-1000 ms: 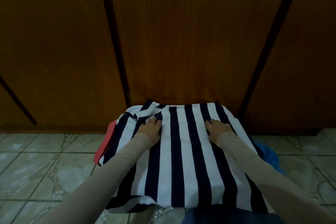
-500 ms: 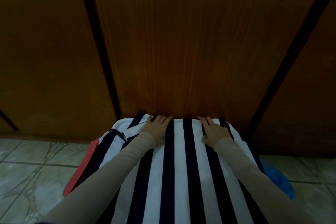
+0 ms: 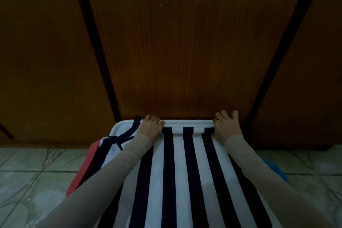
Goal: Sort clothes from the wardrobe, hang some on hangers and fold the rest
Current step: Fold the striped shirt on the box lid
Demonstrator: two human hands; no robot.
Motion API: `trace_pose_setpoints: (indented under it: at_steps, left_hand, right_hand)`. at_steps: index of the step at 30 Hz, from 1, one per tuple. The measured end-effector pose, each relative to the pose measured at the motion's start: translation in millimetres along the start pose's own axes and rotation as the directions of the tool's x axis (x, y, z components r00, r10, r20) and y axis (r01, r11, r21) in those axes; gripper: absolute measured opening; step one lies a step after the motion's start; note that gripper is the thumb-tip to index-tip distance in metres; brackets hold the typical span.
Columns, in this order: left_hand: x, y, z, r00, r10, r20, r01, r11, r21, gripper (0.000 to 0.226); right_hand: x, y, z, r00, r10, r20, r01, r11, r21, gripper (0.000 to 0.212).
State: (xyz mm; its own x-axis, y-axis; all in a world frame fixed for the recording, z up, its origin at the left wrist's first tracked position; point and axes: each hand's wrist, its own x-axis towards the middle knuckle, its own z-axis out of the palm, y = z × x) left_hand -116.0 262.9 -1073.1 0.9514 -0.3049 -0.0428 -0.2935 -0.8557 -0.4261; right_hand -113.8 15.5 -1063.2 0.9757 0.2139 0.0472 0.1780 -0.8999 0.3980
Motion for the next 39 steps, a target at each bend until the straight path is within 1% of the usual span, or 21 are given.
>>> trace_pose_setpoints:
  at_steps: [2, 3, 6, 9, 12, 16, 21, 23, 25, 27, 29, 30, 32, 33, 34, 35, 36, 37, 39]
  left_hand:
    - [-9.2, 4.8, -2.0, 0.999, 0.025, 0.042, -0.027, 0.998, 0.058, 0.037]
    - [-14.1, 8.2, -3.2, 0.998, 0.042, 0.052, -0.046, 0.996, 0.078, 0.037]
    - [-27.5, 19.5, -6.8, 0.994, 0.099, 0.053, -0.105, 0.987, 0.121, 0.041]
    - [-39.7, 28.4, -9.2, 0.99, 0.128, 0.061, -0.134, 0.984, 0.121, 0.044]
    - [-51.5, 33.0, -6.7, 0.991, 0.088, 0.101, -0.098, 0.99, 0.101, 0.043]
    - [-59.8, 36.4, -5.9, 0.989, 0.017, 0.144, -0.027, 0.998, 0.063, 0.044]
    - [-68.2, 42.1, -12.5, 0.972, -0.02, 0.233, 0.023, 1.0, -0.01, 0.05]
    - [-71.3, 45.3, -17.5, 0.965, -0.02, 0.26, 0.029, 0.999, -0.03, 0.055]
    - [-74.6, 49.6, -20.3, 0.958, 0.011, 0.287, 0.004, 0.999, -0.051, 0.067]
    - [-77.5, 52.6, -21.3, 0.945, 0.012, 0.328, 0.006, 0.999, -0.053, 0.08]
    - [-78.6, 54.8, -21.5, 0.934, -0.001, 0.356, 0.013, 0.999, -0.031, 0.082]
    - [-78.6, 56.4, -23.0, 0.934, 0.002, 0.356, 0.015, 0.999, -0.044, 0.077]
    - [-77.3, 61.6, -26.6, 0.947, 0.027, 0.319, 0.027, 0.986, -0.164, 0.061]
    - [-75.9, 65.8, -27.9, 0.957, 0.046, 0.286, 0.026, 0.97, -0.244, 0.056]
    - [-74.6, 71.1, -28.7, 0.966, 0.071, 0.25, 0.012, 0.948, -0.317, 0.053]
    - [-73.5, 77.2, -28.0, 0.969, 0.099, 0.227, -0.004, 0.924, -0.384, 0.052]
    - [-72.6, 83.4, -26.9, 0.967, 0.12, 0.227, -0.008, 0.898, -0.44, 0.051]
    - [-72.0, 88.8, -24.8, 0.958, 0.133, 0.254, 0.007, 0.876, -0.483, 0.052]
    - [-72.4, 93.2, -19.6, 0.936, 0.142, 0.322, 0.041, 0.865, -0.501, 0.054]
  right_hand:
    - [-12.2, 8.2, -1.5, 0.999, -0.03, -0.014, 0.029, 0.997, -0.066, 0.032]
    - [-18.3, 11.4, -1.1, 0.999, -0.031, -0.013, 0.029, 0.995, -0.095, 0.03]
    - [-37.2, 19.1, 1.1, 1.0, -0.019, -0.005, 0.018, 0.989, -0.143, 0.034]
    - [-55.8, 24.9, 1.1, 1.0, -0.003, -0.001, 0.003, 0.992, -0.127, 0.034]
    - [-73.4, 24.8, 4.6, 0.998, 0.035, 0.058, -0.031, 0.997, -0.068, 0.034]
    - [-85.1, 21.8, 9.3, 0.987, 0.061, 0.149, -0.066, 0.997, 0.026, 0.043]
    - [-94.0, 22.5, 8.6, 0.981, 0.095, 0.17, -0.111, 0.99, 0.084, 0.052]
    - [-95.9, 24.3, 9.8, 0.971, 0.141, 0.195, -0.165, 0.98, 0.113, 0.048]
    - [-97.1, 26.9, 10.7, 0.962, 0.186, 0.201, -0.217, 0.965, 0.146, 0.044]
    - [-99.2, 28.9, 10.7, 0.958, 0.216, 0.19, -0.253, 0.947, 0.198, 0.045]
    - [-101.7, 26.5, 11.6, 0.958, 0.25, 0.143, -0.282, 0.917, 0.284, 0.047]
    - [-102.6, 23.9, 12.2, 0.96, 0.255, 0.115, -0.279, 0.903, 0.328, 0.046]
    - [-102.1, 16.1, 13.5, 0.972, 0.226, 0.058, -0.23, 0.883, 0.409, 0.044]
    - [-101.4, 11.4, 15.0, 0.984, 0.172, 0.051, -0.177, 0.882, 0.436, 0.044]
    - [-100.5, 5.5, 17.6, 0.994, 0.082, 0.068, -0.104, 0.897, 0.429, 0.046]
    - [-100.2, -1.6, 19.9, 0.994, -0.016, 0.104, -0.026, 0.922, 0.387, 0.047]
    - [-100.3, -8.0, 22.5, 0.982, -0.1, 0.16, 0.04, 0.94, 0.337, 0.048]
    - [-101.2, -13.3, 24.7, 0.965, -0.136, 0.224, 0.059, 0.946, 0.319, 0.05]
    - [-102.1, -19.0, 29.5, 0.951, -0.091, 0.294, -0.02, 0.934, 0.356, 0.055]
